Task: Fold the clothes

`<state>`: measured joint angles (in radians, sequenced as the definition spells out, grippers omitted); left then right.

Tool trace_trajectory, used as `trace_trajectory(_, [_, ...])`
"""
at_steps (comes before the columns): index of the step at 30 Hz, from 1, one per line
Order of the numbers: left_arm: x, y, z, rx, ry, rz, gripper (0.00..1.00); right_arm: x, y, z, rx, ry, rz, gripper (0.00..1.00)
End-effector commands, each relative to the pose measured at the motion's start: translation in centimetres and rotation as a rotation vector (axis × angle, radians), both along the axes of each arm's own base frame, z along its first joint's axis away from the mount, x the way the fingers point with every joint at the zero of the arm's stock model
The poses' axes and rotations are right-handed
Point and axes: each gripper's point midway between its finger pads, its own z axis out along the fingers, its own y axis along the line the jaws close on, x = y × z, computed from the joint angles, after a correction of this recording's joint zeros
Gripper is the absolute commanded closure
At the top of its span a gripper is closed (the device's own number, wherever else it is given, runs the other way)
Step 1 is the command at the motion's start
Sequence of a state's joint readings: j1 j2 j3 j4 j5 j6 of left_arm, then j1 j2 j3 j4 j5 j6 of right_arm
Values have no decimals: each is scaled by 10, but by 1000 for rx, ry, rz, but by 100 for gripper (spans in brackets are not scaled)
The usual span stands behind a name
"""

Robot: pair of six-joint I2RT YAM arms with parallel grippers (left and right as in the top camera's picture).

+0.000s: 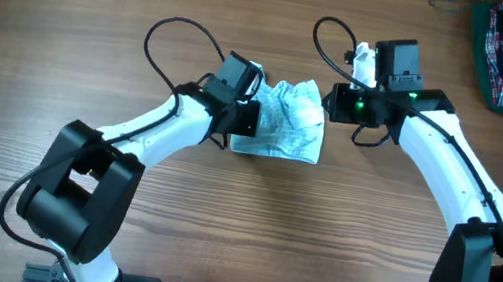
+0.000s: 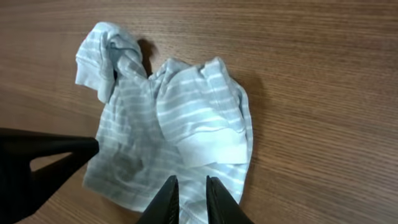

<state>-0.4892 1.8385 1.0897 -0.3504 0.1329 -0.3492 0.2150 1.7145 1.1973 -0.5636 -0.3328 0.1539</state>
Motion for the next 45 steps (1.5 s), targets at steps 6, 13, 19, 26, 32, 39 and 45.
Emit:
trace_trajectory(6, [-32, 0, -52, 9, 162, -153, 96, 0, 4, 6, 20, -21, 9, 85])
trace_trajectory(13, [28, 102, -49, 428, -58, 122, 96, 0, 4, 7, 22, -20, 7, 85])
trace_trajectory(19, [87, 138, -24, 355, -244, 291, 96, 1, 5, 7, 26, -20, 1, 83])
trace_trajectory(26, [130, 191, 12, 274, -402, 454, 93, 7, 39, 19, 31, -163, 194, 66])
trace_trajectory(32, [76, 104, 37, -189, -137, 235, 69, 5, 58, -11, -81, -238, 437, 48])
trace_trajectory(39, [39, 86, 25, -261, 46, 183, 77, -2, 80, -50, -110, -122, 331, 46])
trace_trajectory(45, [32, 76, 2, -127, 53, 173, 81, 6, 79, -51, -103, -101, 190, 53])
